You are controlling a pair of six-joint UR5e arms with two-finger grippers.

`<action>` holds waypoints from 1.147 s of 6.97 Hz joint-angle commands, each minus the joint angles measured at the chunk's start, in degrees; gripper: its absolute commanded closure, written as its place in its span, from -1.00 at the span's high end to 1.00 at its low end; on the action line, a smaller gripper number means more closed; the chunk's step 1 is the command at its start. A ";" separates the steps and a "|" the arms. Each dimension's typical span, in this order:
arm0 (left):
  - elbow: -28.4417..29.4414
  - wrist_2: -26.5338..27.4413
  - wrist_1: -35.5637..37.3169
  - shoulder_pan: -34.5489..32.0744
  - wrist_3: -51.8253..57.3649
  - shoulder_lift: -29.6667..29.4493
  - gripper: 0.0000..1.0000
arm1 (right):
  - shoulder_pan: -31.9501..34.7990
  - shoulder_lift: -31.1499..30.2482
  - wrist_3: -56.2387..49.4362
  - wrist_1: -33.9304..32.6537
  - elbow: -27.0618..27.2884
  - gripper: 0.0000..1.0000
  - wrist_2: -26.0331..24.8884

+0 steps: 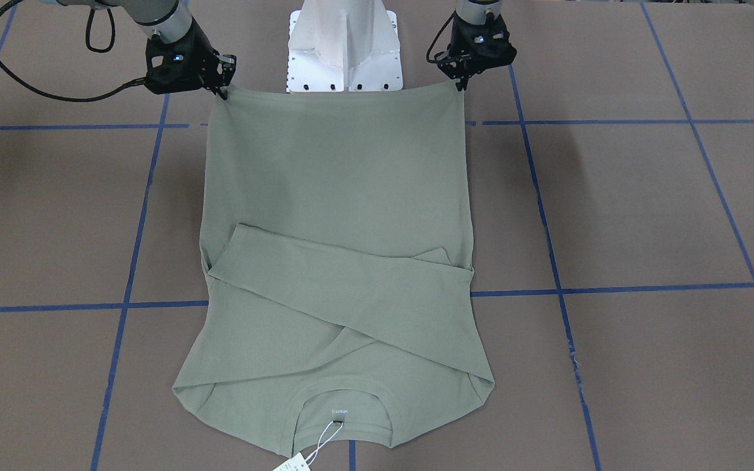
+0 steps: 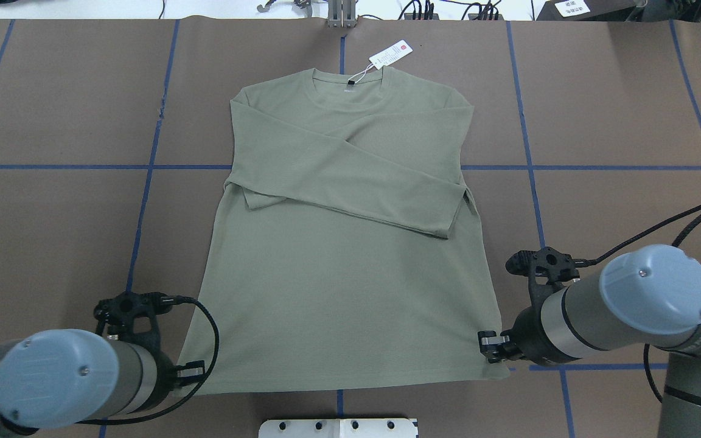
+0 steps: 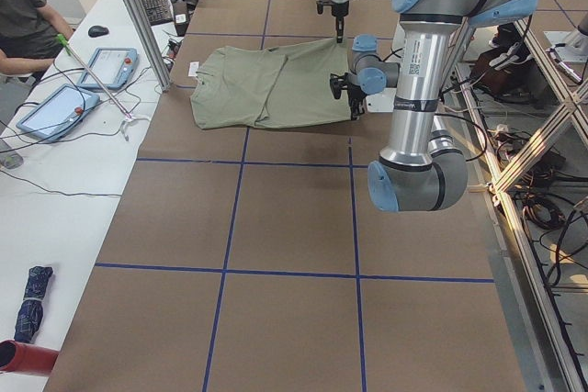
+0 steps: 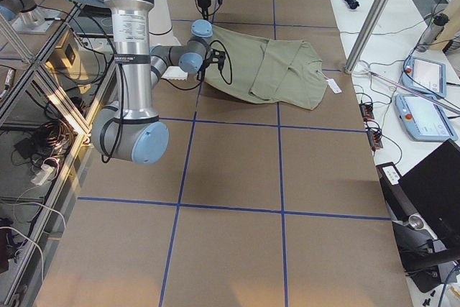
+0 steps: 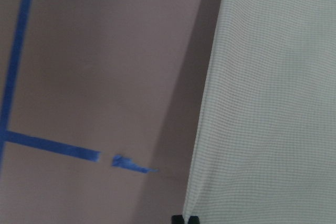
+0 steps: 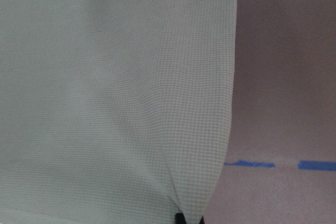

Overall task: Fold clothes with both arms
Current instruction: 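Lift the hem with both grippers and fold it toward the collar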

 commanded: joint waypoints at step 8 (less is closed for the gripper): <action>-2.96 -8.44 8.24 -16.26 15.44 -7.16 -1.00 | 17.61 8.27 -0.40 0.29 -3.85 -1.00 13.99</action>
